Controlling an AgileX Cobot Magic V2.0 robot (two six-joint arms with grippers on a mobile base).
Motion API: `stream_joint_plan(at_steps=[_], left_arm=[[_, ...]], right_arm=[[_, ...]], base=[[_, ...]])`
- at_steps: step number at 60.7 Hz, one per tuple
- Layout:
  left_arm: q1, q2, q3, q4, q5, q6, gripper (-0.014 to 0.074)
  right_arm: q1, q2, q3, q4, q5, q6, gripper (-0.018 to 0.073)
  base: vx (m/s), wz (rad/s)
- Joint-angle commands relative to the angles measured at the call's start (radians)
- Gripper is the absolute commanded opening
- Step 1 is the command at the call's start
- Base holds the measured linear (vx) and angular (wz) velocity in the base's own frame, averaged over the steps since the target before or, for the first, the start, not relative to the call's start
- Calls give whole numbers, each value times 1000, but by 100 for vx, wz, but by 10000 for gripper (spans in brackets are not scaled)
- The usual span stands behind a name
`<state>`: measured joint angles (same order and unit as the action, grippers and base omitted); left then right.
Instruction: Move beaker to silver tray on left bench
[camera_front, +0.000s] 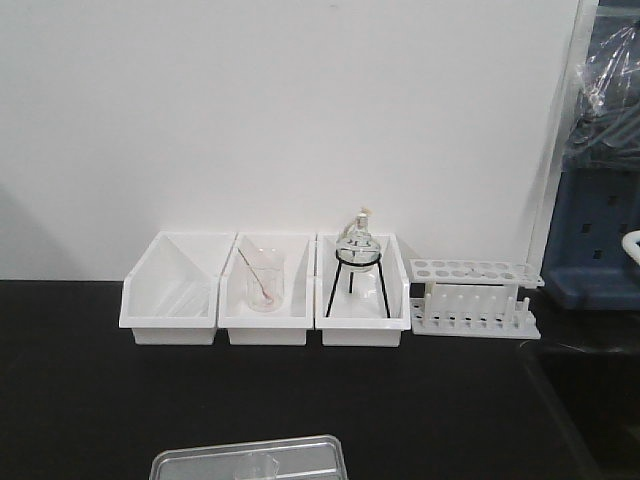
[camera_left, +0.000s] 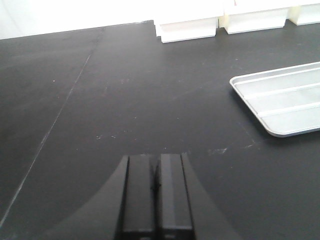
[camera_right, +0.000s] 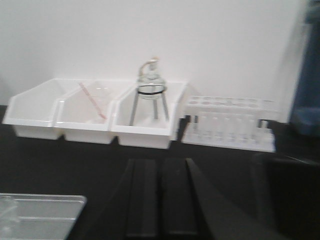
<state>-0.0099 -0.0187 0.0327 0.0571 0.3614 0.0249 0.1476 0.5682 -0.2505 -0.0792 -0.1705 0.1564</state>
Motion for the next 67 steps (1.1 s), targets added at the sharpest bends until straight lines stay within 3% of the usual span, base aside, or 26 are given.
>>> stream_joint_plan(at_steps=[1,6,14,16,19,67], left_arm=[[-5,-8,20,-3,-74,-2,1],[-5,-8,20,-3,-74,-2,1],[-5,-8,20,-3,-74,-2,1],[-5,-8,20,-3,-74,-2,1],[-5,-8,20,-3,-74,-2,1],[-5,-7,20,-3,-67,-2,1]], right_arm=[[-90,-118,62,11,-45,-33,-15],[-140,-250,147,11,16,-33,-15],[-139,-465,297,10,66,-19,-15],[-139,-525,286,11,189,-8,-15],[-140,-604,288,1,254,-9,-15],[-140,-591,287,-7,235,-23,-14]], base=[[0,0],[0,0],[0,0],[0,0],[0,0],[0,0]])
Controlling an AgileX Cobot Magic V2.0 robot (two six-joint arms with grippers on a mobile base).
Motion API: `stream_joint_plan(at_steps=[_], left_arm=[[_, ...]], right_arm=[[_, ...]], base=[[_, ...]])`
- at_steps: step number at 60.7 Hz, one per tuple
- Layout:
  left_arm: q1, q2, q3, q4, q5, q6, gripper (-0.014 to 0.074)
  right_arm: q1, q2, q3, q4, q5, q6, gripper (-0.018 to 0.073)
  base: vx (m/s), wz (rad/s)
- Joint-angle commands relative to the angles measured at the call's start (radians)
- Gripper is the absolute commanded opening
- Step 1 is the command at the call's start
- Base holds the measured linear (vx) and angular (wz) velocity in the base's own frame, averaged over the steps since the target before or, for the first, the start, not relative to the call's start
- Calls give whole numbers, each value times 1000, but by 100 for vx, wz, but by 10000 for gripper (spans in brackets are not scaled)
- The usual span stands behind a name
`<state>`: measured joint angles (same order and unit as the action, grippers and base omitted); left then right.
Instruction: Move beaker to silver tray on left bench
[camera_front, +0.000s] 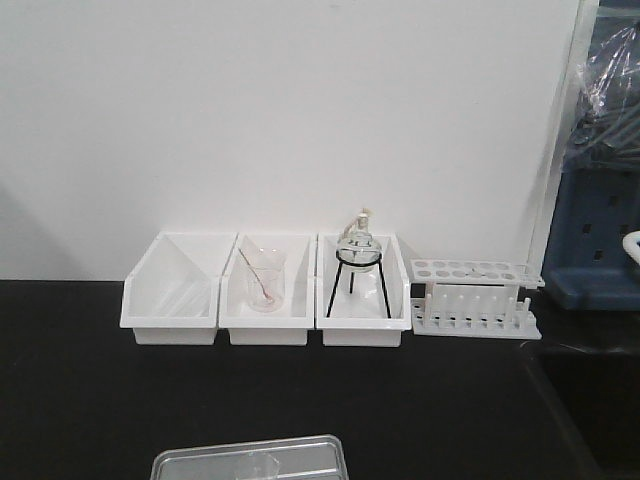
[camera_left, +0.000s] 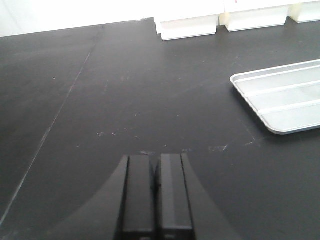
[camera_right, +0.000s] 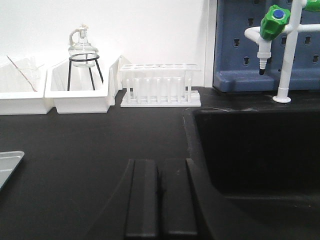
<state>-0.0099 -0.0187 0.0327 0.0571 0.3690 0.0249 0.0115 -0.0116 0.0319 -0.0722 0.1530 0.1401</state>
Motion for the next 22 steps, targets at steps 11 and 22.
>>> stream_joint_plan(at_steps=[11,22], left_arm=[[-5,-7,20,-3,-74,-2,1],[-5,-7,20,-3,-74,-2,1]], right_arm=[[-4,-11,5,-14,-89,-7,-14],[-4,-11,5,-14,-89,-7,-14]], base=[[0,0],[0,0]])
